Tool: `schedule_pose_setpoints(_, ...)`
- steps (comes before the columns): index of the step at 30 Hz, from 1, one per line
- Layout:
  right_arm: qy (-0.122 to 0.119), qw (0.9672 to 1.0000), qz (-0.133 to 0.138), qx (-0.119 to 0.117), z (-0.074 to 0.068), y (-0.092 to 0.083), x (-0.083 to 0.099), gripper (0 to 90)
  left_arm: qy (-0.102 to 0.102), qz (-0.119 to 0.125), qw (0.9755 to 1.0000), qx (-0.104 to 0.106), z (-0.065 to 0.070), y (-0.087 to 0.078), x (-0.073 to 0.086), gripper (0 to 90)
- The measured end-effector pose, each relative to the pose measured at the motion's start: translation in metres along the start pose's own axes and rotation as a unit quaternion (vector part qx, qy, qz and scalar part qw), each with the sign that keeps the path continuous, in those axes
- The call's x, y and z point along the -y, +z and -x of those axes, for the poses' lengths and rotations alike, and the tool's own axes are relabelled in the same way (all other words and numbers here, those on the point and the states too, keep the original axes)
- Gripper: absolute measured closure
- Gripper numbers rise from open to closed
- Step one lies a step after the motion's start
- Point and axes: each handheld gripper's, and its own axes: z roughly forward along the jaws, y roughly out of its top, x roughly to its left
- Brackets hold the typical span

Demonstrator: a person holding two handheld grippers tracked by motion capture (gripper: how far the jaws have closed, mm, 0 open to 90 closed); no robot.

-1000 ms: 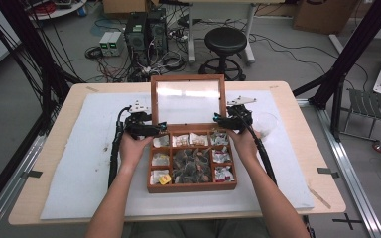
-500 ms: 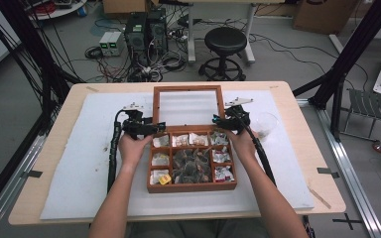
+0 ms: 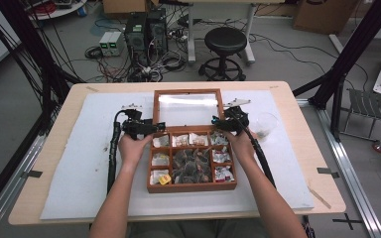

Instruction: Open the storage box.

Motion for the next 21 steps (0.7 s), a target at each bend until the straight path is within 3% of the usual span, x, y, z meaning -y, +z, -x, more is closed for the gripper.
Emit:
schedule_pose_setpoints(4, 0.000, 1.0000, -0.004, -0.003, 0.000, 0.000, 0.002, 45.3, -0.023, -0.002, 0.9997, 0.009, -0.003, 0.001, 0.001, 28.1)
schedule_pose_setpoints(6, -0.002, 1.0000, -0.007, -0.004, 0.000, 0.001, 0.003, 45.3, -0.050, -0.008, 0.9985, 0.020, -0.007, 0.002, 0.003, 28.1)
schedule_pose_setpoints(8, -0.004, 0.9999, -0.011, -0.005, -0.001, 0.002, 0.004, 44.9, -0.062, -0.010, 0.9977, 0.024, -0.009, 0.003, 0.004, 28.0)
schedule_pose_setpoints(14, -0.005, 0.9999, -0.011, -0.009, -0.001, 0.002, 0.004, 44.6, -0.079, -0.014, 0.9963, 0.031, -0.011, 0.004, 0.004, 28.1)
schedule_pose_setpoints(20, -0.005, 0.9999, -0.010, -0.009, 0.000, -0.001, 0.003, 42.8, -0.081, -0.016, 0.9962, 0.027, -0.010, 0.003, 0.004, 28.1)
schedule_pose_setpoints(21, -0.005, 0.9999, -0.008, -0.009, 0.000, -0.002, 0.003, 42.2, -0.076, -0.015, 0.9969, 0.019, -0.010, 0.002, 0.004, 27.2)
